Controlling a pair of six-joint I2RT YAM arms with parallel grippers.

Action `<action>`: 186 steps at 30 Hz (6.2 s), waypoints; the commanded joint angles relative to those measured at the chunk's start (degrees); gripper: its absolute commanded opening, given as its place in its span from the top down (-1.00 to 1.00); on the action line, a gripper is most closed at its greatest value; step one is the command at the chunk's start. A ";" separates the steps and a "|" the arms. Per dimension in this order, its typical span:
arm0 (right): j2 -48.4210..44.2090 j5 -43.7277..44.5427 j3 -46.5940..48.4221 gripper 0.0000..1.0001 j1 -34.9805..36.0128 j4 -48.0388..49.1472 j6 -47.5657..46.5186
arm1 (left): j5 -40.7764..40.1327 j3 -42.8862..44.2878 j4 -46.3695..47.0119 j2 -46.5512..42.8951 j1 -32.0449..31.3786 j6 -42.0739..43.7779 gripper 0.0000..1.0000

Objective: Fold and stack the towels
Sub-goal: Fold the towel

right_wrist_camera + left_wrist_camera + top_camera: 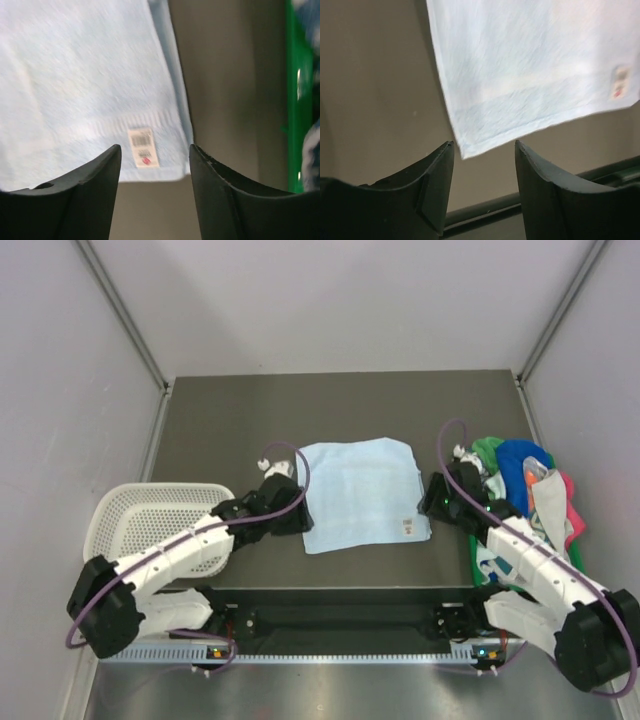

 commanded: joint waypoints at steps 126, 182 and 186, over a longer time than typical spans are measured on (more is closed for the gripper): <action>64.76 -30.18 58.24 0.88 -13.57 5.89 -3.19 | 19.79 52.15 3.78 55.93 31.22 10.23 0.85; 46.82 -8.65 40.93 0.79 -7.50 14.50 -13.74 | 16.89 49.25 3.60 53.12 29.46 11.81 1.00; 49.11 -8.74 39.70 0.76 -7.41 14.94 -13.21 | 16.81 46.89 5.36 52.25 29.11 11.81 0.75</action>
